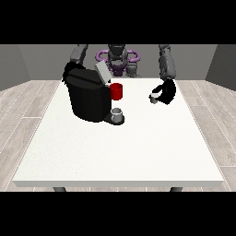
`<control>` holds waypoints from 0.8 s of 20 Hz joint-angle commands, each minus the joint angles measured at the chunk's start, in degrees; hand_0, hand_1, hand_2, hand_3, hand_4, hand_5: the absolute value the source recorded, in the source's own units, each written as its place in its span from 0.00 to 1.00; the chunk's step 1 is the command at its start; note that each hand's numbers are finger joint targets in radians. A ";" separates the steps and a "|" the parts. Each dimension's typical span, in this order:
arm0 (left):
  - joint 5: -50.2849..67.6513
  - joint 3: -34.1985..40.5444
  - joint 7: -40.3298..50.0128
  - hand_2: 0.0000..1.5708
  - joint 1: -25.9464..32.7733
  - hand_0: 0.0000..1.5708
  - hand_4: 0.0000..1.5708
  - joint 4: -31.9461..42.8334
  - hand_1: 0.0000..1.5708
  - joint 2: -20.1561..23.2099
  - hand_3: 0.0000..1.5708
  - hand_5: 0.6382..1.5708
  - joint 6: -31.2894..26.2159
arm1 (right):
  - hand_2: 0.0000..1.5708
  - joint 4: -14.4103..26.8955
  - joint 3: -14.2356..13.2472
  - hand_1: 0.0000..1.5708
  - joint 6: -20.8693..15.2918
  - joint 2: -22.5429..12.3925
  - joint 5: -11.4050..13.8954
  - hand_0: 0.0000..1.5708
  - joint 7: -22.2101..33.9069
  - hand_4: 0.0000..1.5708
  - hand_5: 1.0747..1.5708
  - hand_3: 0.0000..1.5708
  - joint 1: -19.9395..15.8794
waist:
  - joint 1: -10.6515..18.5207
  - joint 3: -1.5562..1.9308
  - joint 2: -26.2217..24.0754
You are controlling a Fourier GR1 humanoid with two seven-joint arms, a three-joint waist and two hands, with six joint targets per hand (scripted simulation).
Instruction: Insert the coffee pod into the coffee machine and close the lid
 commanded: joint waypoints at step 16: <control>0.76 -0.77 7.16 0.84 -14.01 0.79 0.36 -7.53 0.79 -1.69 0.82 1.00 -16.38 | 0.00 7.47 -0.88 0.00 1.13 -0.69 -1.54 0.00 -0.70 0.31 1.00 0.00 -2.50 | 0.07 -0.01 -6.62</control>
